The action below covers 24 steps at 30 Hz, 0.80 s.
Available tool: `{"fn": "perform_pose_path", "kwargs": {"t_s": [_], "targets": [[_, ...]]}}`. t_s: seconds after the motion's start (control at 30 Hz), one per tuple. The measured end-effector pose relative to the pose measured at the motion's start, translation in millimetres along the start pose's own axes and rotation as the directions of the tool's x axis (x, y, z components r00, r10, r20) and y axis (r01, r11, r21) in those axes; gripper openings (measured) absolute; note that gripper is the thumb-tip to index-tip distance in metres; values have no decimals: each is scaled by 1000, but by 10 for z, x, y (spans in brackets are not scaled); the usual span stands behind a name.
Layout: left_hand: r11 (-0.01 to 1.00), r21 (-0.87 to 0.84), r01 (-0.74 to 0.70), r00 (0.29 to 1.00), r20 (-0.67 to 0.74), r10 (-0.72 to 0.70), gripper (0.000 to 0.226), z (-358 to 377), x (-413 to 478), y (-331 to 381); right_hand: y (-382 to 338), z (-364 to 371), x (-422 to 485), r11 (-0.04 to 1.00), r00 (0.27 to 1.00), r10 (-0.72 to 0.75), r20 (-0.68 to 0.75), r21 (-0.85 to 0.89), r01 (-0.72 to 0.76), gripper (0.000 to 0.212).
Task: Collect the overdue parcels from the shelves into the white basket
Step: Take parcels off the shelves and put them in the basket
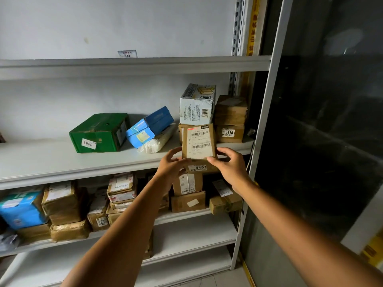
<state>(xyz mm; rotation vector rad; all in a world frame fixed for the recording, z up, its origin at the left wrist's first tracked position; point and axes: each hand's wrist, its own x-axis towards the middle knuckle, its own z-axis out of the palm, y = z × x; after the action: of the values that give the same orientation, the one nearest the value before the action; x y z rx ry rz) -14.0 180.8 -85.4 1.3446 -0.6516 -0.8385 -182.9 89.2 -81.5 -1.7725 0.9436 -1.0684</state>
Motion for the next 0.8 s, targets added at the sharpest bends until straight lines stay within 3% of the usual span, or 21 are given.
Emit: {"fn": "perform_pose_path", "kwargs": {"t_s": [0.5,0.8], "targets": [[994,-112,-4,1000,-29,1,53,-356,-46,51,-201,327,-43,998,997,-59,42,2,59,54],[995,58,-84,991,-102,90,59,-962,-163,307,-438,880,-34,997,992,-58,110,64,51,50]]}}
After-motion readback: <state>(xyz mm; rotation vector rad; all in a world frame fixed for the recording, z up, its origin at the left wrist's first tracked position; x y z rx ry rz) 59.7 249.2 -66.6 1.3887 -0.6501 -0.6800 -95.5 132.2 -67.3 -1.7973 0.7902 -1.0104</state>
